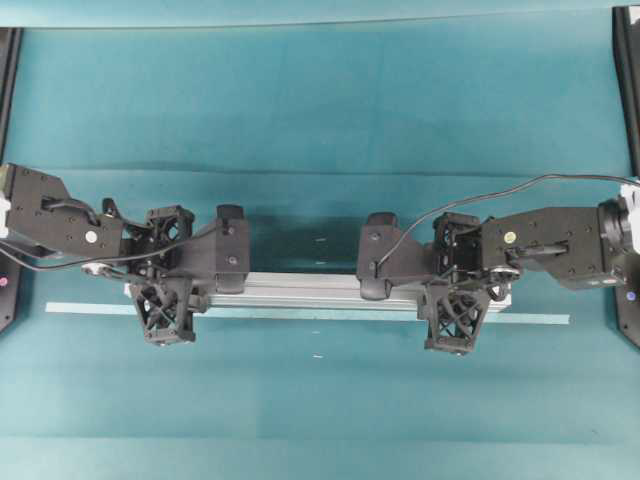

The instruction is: Lift the metal rail with both hands and move it towards you.

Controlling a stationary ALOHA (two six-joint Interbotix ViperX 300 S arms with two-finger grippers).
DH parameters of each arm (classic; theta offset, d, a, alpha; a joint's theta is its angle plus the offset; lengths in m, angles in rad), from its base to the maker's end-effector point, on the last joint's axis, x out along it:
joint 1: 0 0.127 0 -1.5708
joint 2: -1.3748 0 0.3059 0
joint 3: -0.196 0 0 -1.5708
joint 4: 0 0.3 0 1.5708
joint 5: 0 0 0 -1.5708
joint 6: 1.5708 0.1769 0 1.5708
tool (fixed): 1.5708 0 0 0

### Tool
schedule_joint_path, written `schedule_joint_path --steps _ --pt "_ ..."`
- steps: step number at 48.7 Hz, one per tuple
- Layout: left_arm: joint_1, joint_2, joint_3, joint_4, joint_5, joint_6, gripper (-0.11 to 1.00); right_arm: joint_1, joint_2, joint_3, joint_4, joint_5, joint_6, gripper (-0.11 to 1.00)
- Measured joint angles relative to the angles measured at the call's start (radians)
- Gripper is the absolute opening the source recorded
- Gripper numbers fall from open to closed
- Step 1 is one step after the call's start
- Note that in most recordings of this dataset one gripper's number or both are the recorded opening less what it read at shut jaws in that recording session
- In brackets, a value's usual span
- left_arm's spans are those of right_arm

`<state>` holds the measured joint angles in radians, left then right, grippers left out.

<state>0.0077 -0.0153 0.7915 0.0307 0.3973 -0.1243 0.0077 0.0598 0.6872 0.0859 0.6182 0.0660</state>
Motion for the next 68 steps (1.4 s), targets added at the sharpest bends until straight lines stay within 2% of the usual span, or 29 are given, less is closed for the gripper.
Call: schedule_joint_path --steps 9,11,14,18,21,23,28,46,57,68 --pt "-0.002 0.0 0.0 0.0 -0.002 0.0 0.32 0.0 -0.002 0.002 0.0 -0.002 0.0 0.39" --pt "-0.002 0.002 -0.002 -0.002 -0.003 -0.018 0.41 0.0 0.0 0.002 0.0 -0.002 0.002 0.45" --pt "0.003 0.003 0.0 -0.005 -0.003 -0.069 0.6 -0.003 0.0 0.0 0.0 -0.008 0.009 0.61" --pt "0.008 0.003 0.0 -0.008 -0.006 -0.08 0.85 -0.002 -0.003 0.0 0.003 -0.012 0.011 0.77" --pt "0.005 0.003 -0.002 -0.008 -0.006 -0.074 0.96 -0.003 -0.003 0.0 0.008 -0.014 0.011 0.88" --pt "0.003 0.003 -0.002 -0.008 -0.005 -0.069 0.99 -0.002 -0.002 0.0 0.011 -0.014 0.011 0.93" --pt "0.003 0.003 -0.002 -0.005 -0.006 -0.066 1.0 0.002 -0.003 0.0 0.014 -0.015 0.009 1.0" --pt "0.003 -0.015 0.0 -0.008 0.012 -0.037 0.99 -0.002 -0.02 -0.002 0.011 -0.017 0.008 1.0" --pt "0.003 -0.14 -0.021 -0.008 0.103 0.018 0.99 -0.041 -0.141 -0.025 -0.002 -0.003 0.009 1.0" --pt "0.003 -0.334 -0.031 -0.008 0.13 0.029 0.99 -0.067 -0.318 -0.026 -0.009 0.009 0.005 1.0"
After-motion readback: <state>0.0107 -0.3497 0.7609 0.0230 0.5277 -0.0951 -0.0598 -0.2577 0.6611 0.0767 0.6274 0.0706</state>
